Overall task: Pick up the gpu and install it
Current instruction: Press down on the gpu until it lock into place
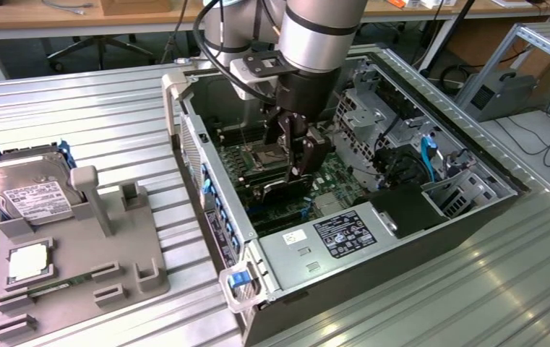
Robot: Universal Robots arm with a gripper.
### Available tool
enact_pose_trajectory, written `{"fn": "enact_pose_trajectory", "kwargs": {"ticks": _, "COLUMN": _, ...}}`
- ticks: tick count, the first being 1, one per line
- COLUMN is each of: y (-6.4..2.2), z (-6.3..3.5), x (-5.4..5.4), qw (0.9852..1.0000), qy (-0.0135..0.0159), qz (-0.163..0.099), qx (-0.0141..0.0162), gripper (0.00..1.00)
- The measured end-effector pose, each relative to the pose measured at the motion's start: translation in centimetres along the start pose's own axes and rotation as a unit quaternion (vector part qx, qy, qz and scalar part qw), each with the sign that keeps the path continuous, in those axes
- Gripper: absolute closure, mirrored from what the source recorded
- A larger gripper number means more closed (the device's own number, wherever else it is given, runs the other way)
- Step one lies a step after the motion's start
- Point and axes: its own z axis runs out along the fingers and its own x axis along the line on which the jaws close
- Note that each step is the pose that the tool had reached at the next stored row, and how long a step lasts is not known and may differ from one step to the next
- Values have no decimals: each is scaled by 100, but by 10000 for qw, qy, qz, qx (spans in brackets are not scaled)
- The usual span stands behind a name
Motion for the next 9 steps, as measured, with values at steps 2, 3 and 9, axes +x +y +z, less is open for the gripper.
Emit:
{"fn": "enact_pose_trajectory", "kwargs": {"ticks": 2, "y": 0, "z": 0, "x": 0, "qw": 10000, "qy": 0, "qz": 0, "qx": 0, "gripper": 18}}
{"fn": "enact_pose_trajectory", "kwargs": {"ticks": 3, "y": 0, "z": 0, "x": 0, "qw": 10000, "qy": 0, "qz": 0, "qx": 0, "gripper": 18}}
{"fn": "enact_pose_trajectory", "kwargs": {"ticks": 9, "y": 0, "z": 0, "x": 0, "qw": 10000, "qy": 0, "qz": 0, "qx": 0, "gripper": 33}}
